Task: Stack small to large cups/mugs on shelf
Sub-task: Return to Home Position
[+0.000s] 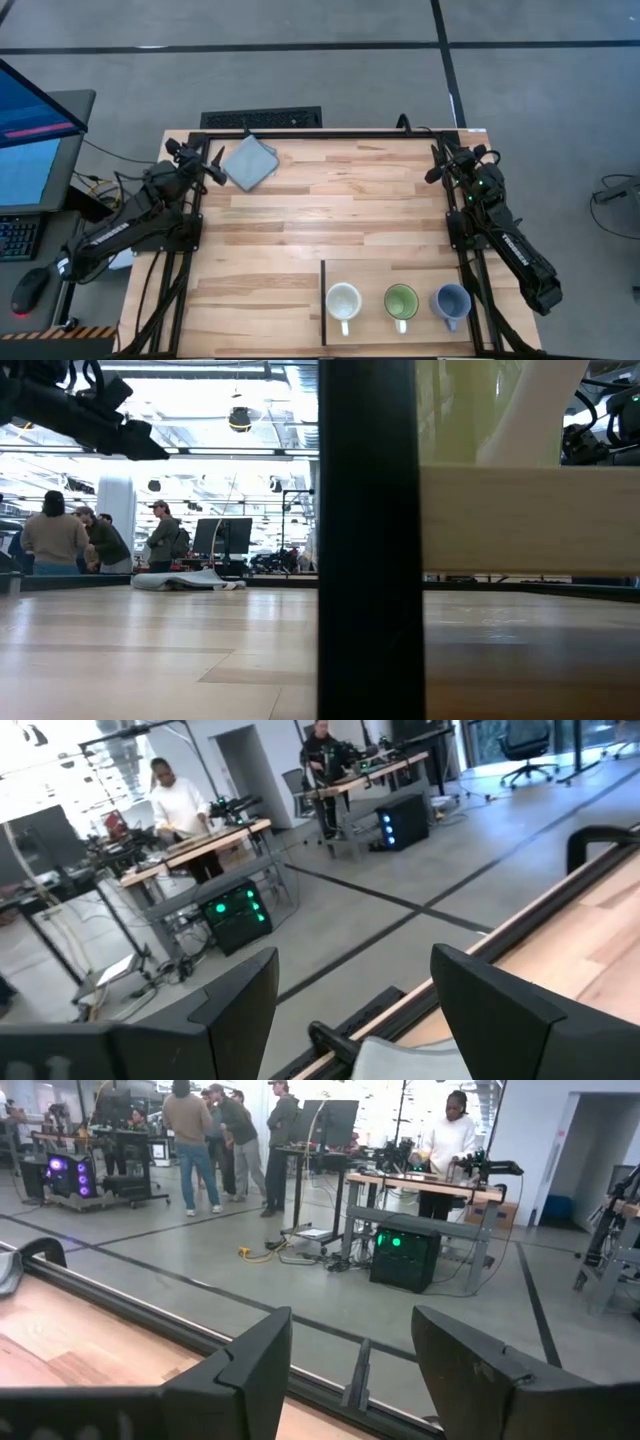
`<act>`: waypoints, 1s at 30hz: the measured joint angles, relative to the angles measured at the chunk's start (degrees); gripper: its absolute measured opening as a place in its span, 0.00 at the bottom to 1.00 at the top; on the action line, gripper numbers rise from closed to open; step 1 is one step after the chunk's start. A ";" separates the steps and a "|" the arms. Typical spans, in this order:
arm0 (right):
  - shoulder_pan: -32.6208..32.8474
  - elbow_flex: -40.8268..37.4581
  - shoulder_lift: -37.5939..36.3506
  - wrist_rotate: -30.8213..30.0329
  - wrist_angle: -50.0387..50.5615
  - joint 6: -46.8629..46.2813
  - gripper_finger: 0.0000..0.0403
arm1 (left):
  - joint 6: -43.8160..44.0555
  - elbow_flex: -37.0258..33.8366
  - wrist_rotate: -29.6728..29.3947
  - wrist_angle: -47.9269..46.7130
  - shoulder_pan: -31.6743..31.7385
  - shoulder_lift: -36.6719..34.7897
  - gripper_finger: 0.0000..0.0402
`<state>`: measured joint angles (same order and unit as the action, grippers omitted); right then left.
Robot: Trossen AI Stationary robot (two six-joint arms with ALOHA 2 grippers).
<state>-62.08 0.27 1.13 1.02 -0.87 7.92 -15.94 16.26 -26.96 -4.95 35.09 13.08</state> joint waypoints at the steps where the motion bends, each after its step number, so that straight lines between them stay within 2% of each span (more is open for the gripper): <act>1: 0.00 0.00 0.00 0.00 -0.02 0.00 0.57 | 0.13 -0.60 0.48 0.87 0.00 0.00 0.63; 8: 0.00 0.00 0.00 0.01 -0.01 -0.46 0.57 | -1.40 -8.05 0.22 10.89 0.00 0.00 0.63; 15: 0.00 0.00 0.00 0.02 0.01 -0.87 0.57 | -2.67 -8.23 0.89 9.89 0.54 -0.02 0.63; 21: 0.00 0.00 0.00 0.01 0.01 -0.61 0.57 | -2.26 -8.23 1.20 9.89 6.07 -0.18 0.63; 23: 0.00 0.00 0.00 0.01 0.01 -0.57 0.57 | -1.20 -8.23 3.24 9.85 8.61 -1.13 0.63; 27: 0.00 0.00 0.00 0.02 0.01 -0.46 0.57 | 0.59 -8.23 11.88 10.08 13.19 -5.11 0.63; 30: 0.00 0.00 0.00 0.02 0.01 -0.44 0.57 | 1.64 -8.23 12.58 8.47 15.86 -8.80 0.63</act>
<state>-62.08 0.27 1.13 1.03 -0.86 7.49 -14.30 8.03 -14.38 3.53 50.95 4.28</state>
